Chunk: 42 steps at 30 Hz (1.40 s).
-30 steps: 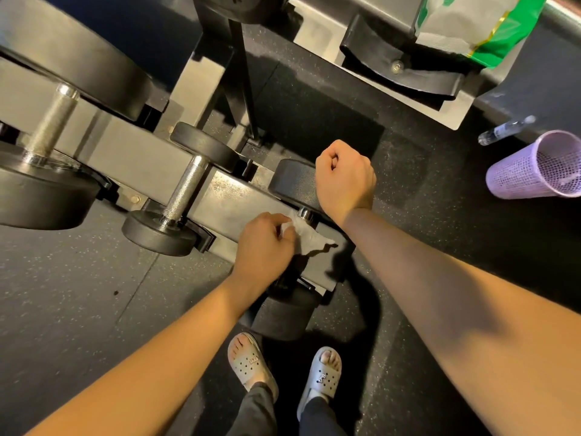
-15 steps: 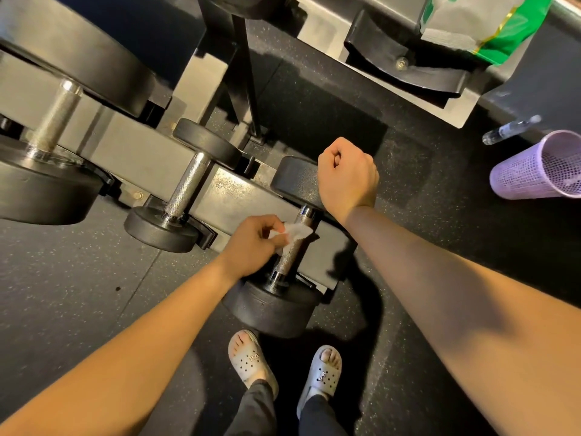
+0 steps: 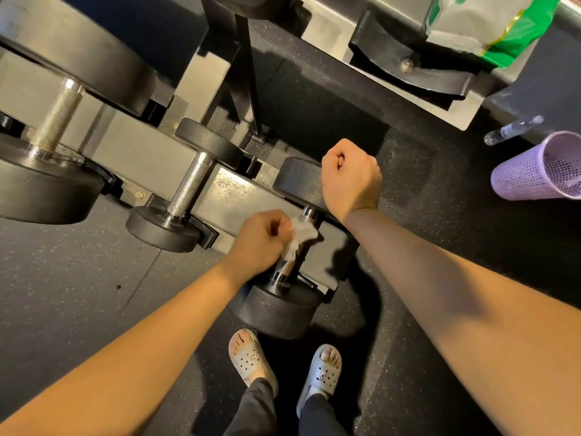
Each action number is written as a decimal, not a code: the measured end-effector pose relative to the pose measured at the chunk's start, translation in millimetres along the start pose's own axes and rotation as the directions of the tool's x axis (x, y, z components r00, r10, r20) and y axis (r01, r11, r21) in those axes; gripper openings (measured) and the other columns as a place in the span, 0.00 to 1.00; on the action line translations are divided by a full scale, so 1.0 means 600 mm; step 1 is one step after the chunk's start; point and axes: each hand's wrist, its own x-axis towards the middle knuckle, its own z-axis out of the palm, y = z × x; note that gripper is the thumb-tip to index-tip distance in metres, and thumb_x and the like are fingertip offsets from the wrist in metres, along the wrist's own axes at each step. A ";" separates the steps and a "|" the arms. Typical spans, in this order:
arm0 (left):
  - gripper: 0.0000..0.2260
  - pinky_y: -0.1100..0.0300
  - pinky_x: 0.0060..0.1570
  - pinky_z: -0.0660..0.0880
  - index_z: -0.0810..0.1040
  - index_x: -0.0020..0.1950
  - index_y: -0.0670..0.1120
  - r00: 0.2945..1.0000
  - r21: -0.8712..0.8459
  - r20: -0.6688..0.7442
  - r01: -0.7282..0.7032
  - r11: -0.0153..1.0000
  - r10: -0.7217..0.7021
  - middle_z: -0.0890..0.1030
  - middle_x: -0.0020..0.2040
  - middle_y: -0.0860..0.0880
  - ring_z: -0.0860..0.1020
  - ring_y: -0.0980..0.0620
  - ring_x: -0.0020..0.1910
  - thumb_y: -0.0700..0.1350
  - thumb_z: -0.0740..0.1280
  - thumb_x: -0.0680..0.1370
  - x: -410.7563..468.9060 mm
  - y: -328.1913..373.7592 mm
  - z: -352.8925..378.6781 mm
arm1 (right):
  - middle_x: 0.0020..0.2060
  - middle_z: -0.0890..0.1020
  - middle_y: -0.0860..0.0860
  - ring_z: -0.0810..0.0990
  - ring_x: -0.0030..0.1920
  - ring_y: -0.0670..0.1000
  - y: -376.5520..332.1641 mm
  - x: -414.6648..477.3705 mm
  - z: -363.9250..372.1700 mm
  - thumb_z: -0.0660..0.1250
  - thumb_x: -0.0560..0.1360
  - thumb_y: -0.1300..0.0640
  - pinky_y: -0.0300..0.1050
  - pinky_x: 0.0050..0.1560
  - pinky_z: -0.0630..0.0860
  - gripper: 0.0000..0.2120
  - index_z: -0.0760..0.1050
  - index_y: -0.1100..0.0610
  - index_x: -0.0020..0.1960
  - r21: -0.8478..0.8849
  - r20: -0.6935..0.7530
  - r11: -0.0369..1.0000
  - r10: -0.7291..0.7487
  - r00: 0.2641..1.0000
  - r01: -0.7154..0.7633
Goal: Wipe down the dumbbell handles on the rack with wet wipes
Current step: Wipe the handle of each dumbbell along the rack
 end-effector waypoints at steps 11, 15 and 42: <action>0.05 0.61 0.39 0.74 0.75 0.47 0.49 0.980 0.135 -0.082 -0.167 0.977 0.179 0.79 0.38 0.50 0.77 0.55 0.36 0.44 0.70 0.80 -0.010 0.039 0.021 | 0.27 0.76 0.53 0.71 0.27 0.49 -0.002 0.000 0.002 0.57 0.80 0.59 0.44 0.31 0.70 0.13 0.75 0.58 0.39 0.010 -0.026 0.999 -0.032 0.999 0.032; 0.03 0.51 0.45 0.78 0.78 0.51 0.46 0.952 0.532 0.058 -0.285 0.798 0.301 0.79 0.45 0.48 0.78 0.48 0.42 0.44 0.67 0.79 -0.042 0.035 0.038 | 0.26 0.75 0.54 0.70 0.26 0.48 -0.001 0.000 0.005 0.57 0.79 0.60 0.39 0.29 0.65 0.14 0.76 0.59 0.38 0.022 -0.042 0.999 -0.032 0.999 0.033; 0.06 0.57 0.38 0.75 0.77 0.44 0.53 0.973 0.315 -0.231 0.077 0.946 -0.002 0.82 0.38 0.53 0.81 0.52 0.39 0.46 0.70 0.80 -0.105 0.013 0.056 | 0.49 0.75 0.47 0.75 0.49 0.45 -0.009 -0.102 -0.057 0.64 0.81 0.59 0.39 0.51 0.75 0.03 0.75 0.52 0.51 0.256 -0.099 0.966 0.000 0.995 0.026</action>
